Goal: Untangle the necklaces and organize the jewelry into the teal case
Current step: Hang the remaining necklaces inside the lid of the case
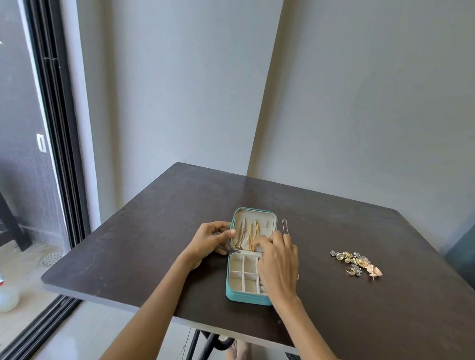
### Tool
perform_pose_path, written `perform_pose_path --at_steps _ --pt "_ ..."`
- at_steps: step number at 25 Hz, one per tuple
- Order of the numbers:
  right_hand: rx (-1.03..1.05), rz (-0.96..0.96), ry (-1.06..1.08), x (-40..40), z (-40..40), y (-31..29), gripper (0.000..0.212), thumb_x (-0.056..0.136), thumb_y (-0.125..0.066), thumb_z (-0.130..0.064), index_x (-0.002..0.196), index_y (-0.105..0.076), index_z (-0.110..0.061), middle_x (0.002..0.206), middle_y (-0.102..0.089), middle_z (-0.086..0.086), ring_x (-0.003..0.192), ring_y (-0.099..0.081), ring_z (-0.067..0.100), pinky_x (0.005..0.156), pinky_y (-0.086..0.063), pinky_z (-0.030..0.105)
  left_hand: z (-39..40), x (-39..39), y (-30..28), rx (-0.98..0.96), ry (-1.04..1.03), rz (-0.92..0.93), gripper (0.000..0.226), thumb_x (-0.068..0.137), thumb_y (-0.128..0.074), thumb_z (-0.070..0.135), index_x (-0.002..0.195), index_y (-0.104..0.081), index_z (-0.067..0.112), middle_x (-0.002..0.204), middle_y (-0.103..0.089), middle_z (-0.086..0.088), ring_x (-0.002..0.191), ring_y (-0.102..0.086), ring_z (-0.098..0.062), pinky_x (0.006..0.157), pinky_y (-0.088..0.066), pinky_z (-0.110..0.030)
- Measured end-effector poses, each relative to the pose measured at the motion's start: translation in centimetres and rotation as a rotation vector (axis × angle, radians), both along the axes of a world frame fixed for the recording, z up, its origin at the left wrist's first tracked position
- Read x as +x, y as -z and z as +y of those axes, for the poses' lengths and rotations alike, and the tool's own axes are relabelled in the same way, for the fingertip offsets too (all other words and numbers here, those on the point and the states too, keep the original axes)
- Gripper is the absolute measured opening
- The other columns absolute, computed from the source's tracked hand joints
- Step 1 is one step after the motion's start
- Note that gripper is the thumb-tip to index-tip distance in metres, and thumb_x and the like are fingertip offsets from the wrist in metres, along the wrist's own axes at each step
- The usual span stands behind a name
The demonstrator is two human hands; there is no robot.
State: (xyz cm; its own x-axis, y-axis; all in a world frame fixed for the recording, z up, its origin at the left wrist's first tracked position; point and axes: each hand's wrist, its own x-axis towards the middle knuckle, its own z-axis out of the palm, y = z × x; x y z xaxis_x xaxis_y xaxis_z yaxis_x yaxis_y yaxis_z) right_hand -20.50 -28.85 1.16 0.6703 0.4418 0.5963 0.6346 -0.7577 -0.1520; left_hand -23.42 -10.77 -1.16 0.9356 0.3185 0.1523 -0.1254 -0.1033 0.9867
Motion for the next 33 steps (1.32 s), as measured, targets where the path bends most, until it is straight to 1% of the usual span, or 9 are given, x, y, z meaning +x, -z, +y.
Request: perform_pose_path --at_steps 3,6,10,12,14,19,25,30,33 --pt "-0.033 0.016 -0.006 0.1 0.1 0.0 0.027 0.084 -0.057 -0.005 0.1 -0.07 -0.022 0.093 -0.06 0.001 0.085 -0.05 0.019 0.071 -0.042 0.031 0.1 0.0 0.2 0.006 -0.002 -0.001 0.015 0.089 -0.062 0.025 0.102 -0.067 0.022 0.091 -0.072 -0.002 0.071 -0.069 -0.012 0.059 -0.057 -0.024" --pt "0.093 0.014 -0.017 0.1 0.1 0.1 0.024 0.077 -0.063 0.001 0.096 -0.066 -0.014 0.089 -0.059 0.004 0.081 -0.054 0.021 0.066 -0.045 0.032 0.1 0.3 0.2 0.023 -0.025 0.021 0.016 0.089 -0.062 0.027 0.103 -0.068 0.021 0.092 -0.072 -0.002 0.069 -0.068 -0.012 0.06 -0.058 -0.026" --pt "0.444 0.427 0.021 0.8 -0.6 0.8 0.028 0.087 -0.053 -0.004 0.114 -0.054 -0.01 0.109 -0.053 0.005 0.1 -0.052 0.02 0.081 -0.045 0.031 -0.4 0.6 0.1 0.053 -0.142 0.079 0.027 0.088 -0.064 0.026 0.112 -0.062 0.014 0.094 -0.072 -0.004 0.061 -0.066 -0.014 0.057 -0.058 -0.029" --pt "0.522 0.635 0.025 1.0 -0.8 0.8 0.033 0.091 -0.049 -0.008 0.124 -0.049 -0.011 0.119 -0.053 0.006 0.107 -0.054 0.021 0.089 -0.046 0.035 -0.5 0.7 -0.2 0.05 -0.174 0.115 0.03 0.088 -0.065 0.026 0.114 -0.059 0.013 0.095 -0.07 -0.007 0.06 -0.065 -0.017 0.055 -0.058 -0.028" --pt "0.525 0.676 0.01 1.1 -0.6 0.4 0.033 0.092 -0.048 -0.011 0.125 -0.05 -0.013 0.118 -0.058 0.004 0.108 -0.055 0.021 0.09 -0.046 0.037 -0.5 0.6 -0.6 0.046 -0.171 0.158 0.032 0.088 -0.064 0.025 0.116 -0.056 0.011 0.096 -0.069 -0.009 0.062 -0.066 -0.019 0.055 -0.058 -0.028" --pt "0.408 0.669 0.015 1.4 -0.5 -0.9 0.027 0.092 -0.045 -0.012 0.117 -0.055 -0.015 0.109 -0.065 0.002 0.101 -0.059 0.022 0.079 -0.048 0.034 -0.6 -0.4 -1.5 -0.021 -0.18 0.251 0.032 0.091 -0.061 0.021 0.118 -0.051 0.007 0.09 -0.066 -0.011 0.057 -0.065 -0.018 0.048 -0.057 -0.028" --pt "0.372 0.732 -0.035 0.5 1.1 -1.3 0.034 0.092 -0.043 -0.01 0.124 -0.051 -0.014 0.114 -0.065 0.005 0.104 -0.058 0.024 0.071 -0.038 0.026 0.0 -1.3 -2.0 0.002 -0.314 0.302 0.026 0.092 -0.056 0.017 0.114 -0.055 0.003 0.083 -0.064 -0.011 0.048 -0.059 -0.015 0.039 -0.048 -0.023" --pt "0.397 0.824 -0.045 1.2 0.7 -1.3 0.038 0.091 -0.043 -0.011 0.128 -0.049 -0.014 0.118 -0.063 0.006 0.108 -0.056 0.025 0.084 -0.043 0.031 0.0 -1.1 -2.9 0.136 -0.277 0.404 0.015 0.094 -0.05 0.017 0.102 -0.057 0.008 0.08 -0.061 -0.006 0.05 -0.059 -0.013 0.036 -0.046 -0.021" --pt "0.391 0.844 -0.058 1.9 0.6 -1.1 0.039 0.091 -0.044 -0.013 0.129 -0.048 -0.016 0.12 -0.061 0.006 0.109 -0.056 0.025 0.089 -0.045 0.033 0.1 -0.7 -3.4 0.208 -0.273 0.463 0.02 0.097 -0.042 0.021 0.096 -0.057 0.009 0.083 -0.061 -0.006 0.052 -0.061 -0.014 0.038 -0.051 -0.025"
